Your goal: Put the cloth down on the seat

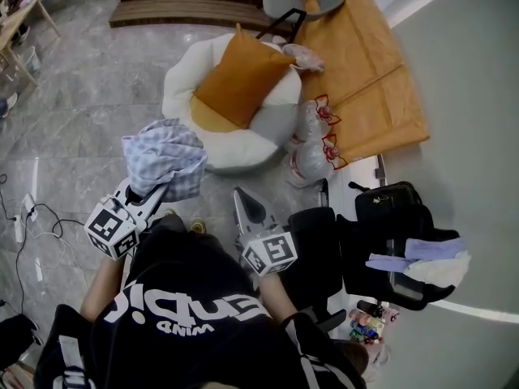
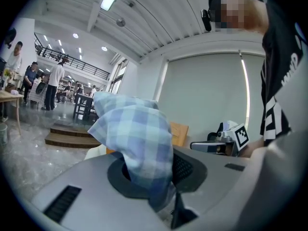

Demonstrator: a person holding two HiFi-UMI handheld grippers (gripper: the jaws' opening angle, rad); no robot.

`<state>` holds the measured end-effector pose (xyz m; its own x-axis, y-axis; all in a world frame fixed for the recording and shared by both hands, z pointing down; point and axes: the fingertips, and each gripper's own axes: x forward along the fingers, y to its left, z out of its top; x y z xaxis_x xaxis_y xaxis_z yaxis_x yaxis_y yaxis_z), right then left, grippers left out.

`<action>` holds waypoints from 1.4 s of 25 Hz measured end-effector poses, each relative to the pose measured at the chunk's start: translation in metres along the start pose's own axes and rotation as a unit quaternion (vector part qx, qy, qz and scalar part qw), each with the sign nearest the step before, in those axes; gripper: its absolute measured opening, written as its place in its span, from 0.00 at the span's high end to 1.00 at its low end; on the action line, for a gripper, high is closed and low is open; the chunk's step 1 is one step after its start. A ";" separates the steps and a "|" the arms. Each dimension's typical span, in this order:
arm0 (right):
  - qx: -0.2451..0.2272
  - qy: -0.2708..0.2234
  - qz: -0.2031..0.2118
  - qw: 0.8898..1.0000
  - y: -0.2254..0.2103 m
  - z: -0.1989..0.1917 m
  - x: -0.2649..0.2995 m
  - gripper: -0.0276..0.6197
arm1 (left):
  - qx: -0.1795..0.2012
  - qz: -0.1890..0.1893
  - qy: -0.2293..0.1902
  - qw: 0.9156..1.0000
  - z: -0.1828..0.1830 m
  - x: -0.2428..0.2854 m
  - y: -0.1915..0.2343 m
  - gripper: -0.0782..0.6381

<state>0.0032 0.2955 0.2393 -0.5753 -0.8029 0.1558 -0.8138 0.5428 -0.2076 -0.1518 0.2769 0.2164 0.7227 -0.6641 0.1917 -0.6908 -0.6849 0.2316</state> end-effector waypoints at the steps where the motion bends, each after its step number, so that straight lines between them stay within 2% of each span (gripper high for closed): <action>1: 0.000 0.000 0.001 1.000 0.000 0.000 0.001 0.93 | 0.000 0.000 -0.001 1.000 -0.001 0.001 0.002 0.77; 13: -0.001 -0.007 -0.018 1.000 -0.015 -0.006 0.007 0.93 | 0.003 -0.013 -0.006 1.000 -0.004 0.020 0.015 0.77; 17: 0.008 -0.004 -0.029 1.000 -0.044 0.009 0.027 0.93 | 0.001 -0.022 -0.001 1.000 0.011 0.054 0.034 0.77; 26: 0.014 0.008 -0.042 0.999 -0.071 0.012 0.060 0.93 | -0.009 -0.033 0.008 0.999 0.019 0.093 0.069 0.77; 35: 0.017 0.016 -0.038 0.999 -0.108 0.028 0.125 0.93 | -0.021 -0.038 0.023 0.999 0.033 0.141 0.121 0.77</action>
<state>0.0221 0.1297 0.2539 -0.5142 -0.8331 0.2038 -0.8526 0.4707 -0.2269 -0.1347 0.0906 0.2404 0.7745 -0.5948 0.2155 -0.6324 -0.7192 0.2879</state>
